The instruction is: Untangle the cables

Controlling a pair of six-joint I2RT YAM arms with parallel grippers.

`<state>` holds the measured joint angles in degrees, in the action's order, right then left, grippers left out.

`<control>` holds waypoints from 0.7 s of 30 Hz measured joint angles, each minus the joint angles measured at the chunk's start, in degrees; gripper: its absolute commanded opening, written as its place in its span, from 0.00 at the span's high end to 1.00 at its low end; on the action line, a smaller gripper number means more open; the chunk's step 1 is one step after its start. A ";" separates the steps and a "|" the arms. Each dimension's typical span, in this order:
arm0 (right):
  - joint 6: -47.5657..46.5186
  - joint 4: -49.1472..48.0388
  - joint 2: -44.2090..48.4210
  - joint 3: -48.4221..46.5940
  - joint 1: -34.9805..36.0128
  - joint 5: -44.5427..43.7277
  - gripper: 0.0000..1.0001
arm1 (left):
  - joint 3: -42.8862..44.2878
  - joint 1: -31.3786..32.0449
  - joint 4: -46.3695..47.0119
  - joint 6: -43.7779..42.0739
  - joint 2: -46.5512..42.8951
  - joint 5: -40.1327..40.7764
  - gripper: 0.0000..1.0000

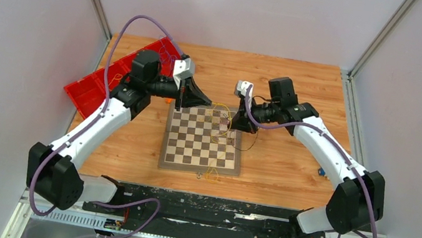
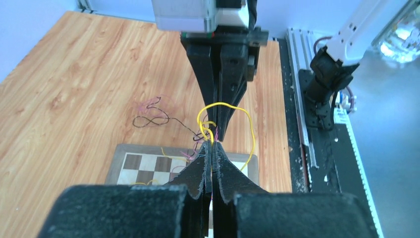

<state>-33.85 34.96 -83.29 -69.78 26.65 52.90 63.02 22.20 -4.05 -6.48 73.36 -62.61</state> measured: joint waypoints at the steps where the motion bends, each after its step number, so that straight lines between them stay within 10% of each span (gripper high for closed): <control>1: 0.20 0.00 -0.26 0.04 -0.31 -0.37 1.00 | 0.00 -0.48 1.07 1.62 -0.13 -0.04 1.00; 21: -0.37 0.48 -2.95 1.42 -5.64 -5.77 0.85 | 9.53 -11.19 5.66 19.76 -0.85 0.39 1.00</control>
<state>-34.22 35.44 -86.24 -68.36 21.02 47.13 72.55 11.00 1.61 13.28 72.51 -62.22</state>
